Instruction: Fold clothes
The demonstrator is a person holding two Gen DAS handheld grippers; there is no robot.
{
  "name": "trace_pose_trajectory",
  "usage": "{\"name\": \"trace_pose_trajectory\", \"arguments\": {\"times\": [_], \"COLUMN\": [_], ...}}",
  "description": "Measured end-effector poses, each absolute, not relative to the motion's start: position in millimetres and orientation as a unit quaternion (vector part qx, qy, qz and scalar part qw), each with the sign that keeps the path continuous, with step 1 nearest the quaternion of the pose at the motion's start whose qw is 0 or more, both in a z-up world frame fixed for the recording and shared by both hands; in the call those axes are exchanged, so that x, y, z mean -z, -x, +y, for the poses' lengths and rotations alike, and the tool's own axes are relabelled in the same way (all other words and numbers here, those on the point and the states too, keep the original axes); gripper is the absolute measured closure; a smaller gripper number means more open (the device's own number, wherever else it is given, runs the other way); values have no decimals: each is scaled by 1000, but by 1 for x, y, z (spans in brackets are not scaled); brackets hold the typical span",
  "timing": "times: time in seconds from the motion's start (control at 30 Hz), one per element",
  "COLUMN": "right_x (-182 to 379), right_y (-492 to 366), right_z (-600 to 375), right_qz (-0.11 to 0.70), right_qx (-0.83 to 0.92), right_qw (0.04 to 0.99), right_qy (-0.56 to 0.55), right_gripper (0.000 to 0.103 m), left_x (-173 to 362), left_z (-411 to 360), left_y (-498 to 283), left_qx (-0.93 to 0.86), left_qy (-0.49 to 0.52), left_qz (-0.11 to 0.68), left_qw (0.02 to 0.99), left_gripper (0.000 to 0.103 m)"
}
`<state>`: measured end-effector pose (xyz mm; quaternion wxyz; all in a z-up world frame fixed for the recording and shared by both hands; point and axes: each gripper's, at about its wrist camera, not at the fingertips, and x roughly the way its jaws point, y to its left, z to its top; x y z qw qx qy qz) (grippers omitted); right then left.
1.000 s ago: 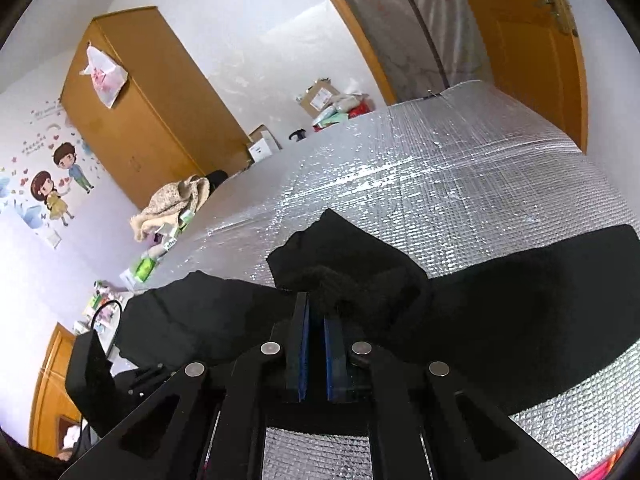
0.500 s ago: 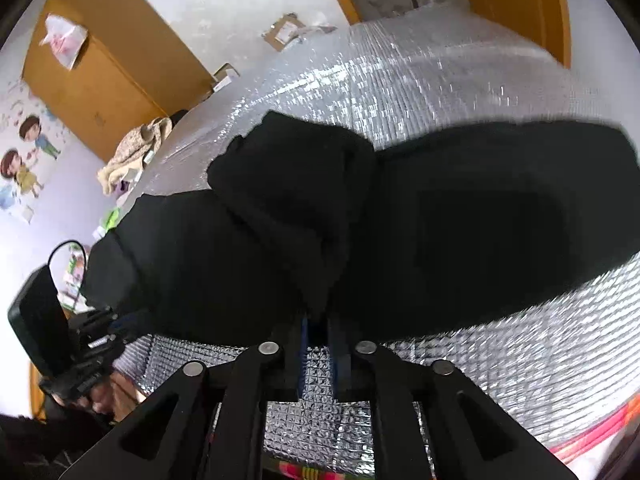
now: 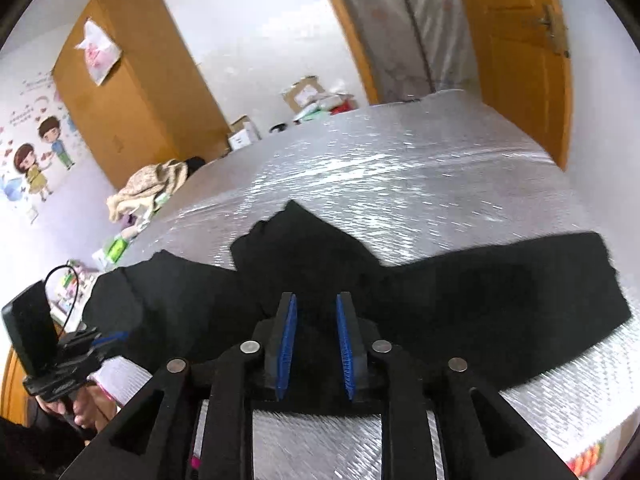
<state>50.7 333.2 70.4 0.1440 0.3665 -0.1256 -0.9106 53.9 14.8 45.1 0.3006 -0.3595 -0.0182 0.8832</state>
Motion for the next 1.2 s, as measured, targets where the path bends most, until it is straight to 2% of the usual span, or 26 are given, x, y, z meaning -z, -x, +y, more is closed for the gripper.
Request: {"name": "trace_pose_trajectory", "arguments": {"times": [0.07, 0.33, 0.63, 0.7, 0.8, 0.83, 1.2], "right_x": [-66, -38, -20, -20, -23, -26, -68], "right_y": [-40, 3, 28, 31, 32, 32, 10], "right_z": [315, 261, 237, 238, 246, 249, 332], "right_qz": [-104, 0, 57, 54, 35, 28, -89], "right_qx": [907, 889, 872, 872, 879, 882, 923], "right_qw": [164, 190, 197, 195, 189, 187, 111], "right_qy": [-373, -416, -444, -446, -437, -433, -357], "right_gripper": [77, 75, 75, 76, 94, 96, 100], "left_x": [-38, -7, 0, 0, 0, 1, -2], "left_z": [9, -10, -15, -14, -12, -11, -9], "left_y": [-44, -19, -20, -20, -20, -19, -19], "left_qx": [-891, -889, -893, -894, -896, -896, -897], "left_qy": [374, 415, 400, 398, 395, 395, 400], "left_qz": [-25, -67, -90, -91, -85, -85, -69], "left_qw": [255, 182, 183, 184, 183, 183, 175], "left_gripper": [98, 98, 98, 98, 98, 98, 98]}}
